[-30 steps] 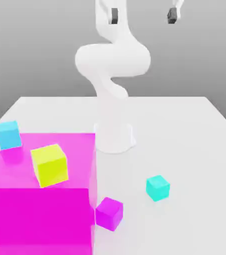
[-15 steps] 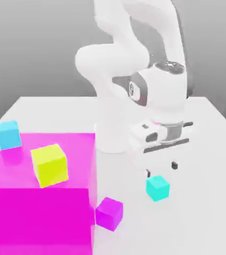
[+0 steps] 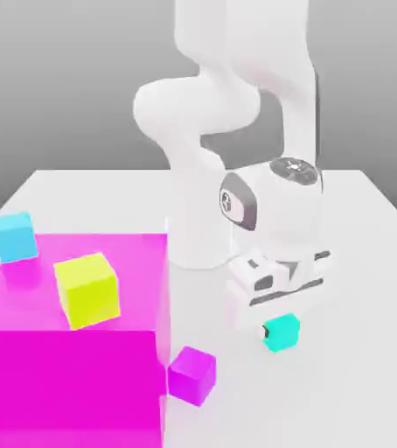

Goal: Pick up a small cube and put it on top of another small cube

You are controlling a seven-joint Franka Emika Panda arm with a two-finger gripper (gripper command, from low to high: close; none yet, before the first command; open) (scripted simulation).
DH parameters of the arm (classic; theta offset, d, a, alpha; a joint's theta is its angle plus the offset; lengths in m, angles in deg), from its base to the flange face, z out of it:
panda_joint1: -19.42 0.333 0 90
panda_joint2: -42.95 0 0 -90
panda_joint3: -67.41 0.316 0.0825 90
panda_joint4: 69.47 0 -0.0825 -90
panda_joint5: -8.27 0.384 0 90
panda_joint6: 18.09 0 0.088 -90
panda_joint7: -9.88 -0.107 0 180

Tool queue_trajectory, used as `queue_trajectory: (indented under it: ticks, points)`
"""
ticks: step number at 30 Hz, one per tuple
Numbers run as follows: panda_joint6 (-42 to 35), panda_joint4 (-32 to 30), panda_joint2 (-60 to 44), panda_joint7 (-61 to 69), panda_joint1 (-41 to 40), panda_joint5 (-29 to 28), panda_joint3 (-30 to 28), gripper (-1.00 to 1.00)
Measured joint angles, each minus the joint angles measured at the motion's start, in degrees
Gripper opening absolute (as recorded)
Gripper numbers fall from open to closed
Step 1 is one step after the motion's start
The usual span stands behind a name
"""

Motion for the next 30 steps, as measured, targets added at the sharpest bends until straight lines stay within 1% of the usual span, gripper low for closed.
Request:
queue_trajectory:
  ticks: [2,5,7,26,28,30]
  points:
    - [-3.28,-0.74,4.03,2.0,-0.52,2.77,1.28,-1.0]
    - [-8.36,-1.87,10.23,4.36,0.48,6.05,1.28,-1.0]
    - [-12.55,0.05,12.51,5.33,-0.46,6.56,0.16,-1.0]
    - [-58.39,38.79,20.0,13.03,-17.65,3.03,-17.06,-1.0]
    - [-58.02,39.08,19.3,13.56,-18.39,3.01,-18.19,-1.0]
    - [-54.19,36.84,17.66,13.98,-18.65,3.32,-18.65,-1.0]
